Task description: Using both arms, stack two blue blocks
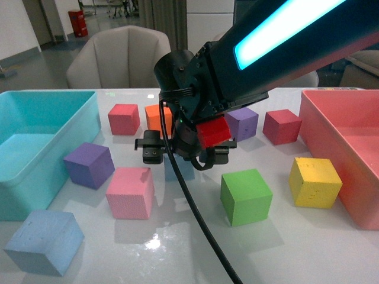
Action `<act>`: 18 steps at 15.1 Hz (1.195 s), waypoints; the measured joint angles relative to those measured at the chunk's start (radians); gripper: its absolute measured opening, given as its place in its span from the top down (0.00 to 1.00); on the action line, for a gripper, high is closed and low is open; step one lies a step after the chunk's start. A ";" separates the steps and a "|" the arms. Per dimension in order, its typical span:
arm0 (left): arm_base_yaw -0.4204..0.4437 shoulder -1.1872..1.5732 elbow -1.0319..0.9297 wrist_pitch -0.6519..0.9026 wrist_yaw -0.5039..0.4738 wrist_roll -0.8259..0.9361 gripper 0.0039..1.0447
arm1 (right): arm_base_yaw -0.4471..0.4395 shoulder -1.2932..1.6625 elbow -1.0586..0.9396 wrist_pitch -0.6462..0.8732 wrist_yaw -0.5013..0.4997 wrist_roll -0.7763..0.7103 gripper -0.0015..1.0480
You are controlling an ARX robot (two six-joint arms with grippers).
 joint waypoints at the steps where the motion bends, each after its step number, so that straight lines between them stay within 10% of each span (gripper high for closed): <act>1: 0.000 0.000 0.000 0.000 0.000 0.000 0.06 | 0.000 -0.005 -0.011 0.006 0.002 0.002 0.10; 16: 0.000 0.000 0.000 0.000 0.000 0.000 0.06 | 0.001 -1.120 -1.159 0.731 0.291 -0.035 0.06; 18: 0.000 0.000 0.000 0.000 0.000 0.000 0.06 | 0.023 -1.373 -1.428 0.948 0.411 -0.175 0.22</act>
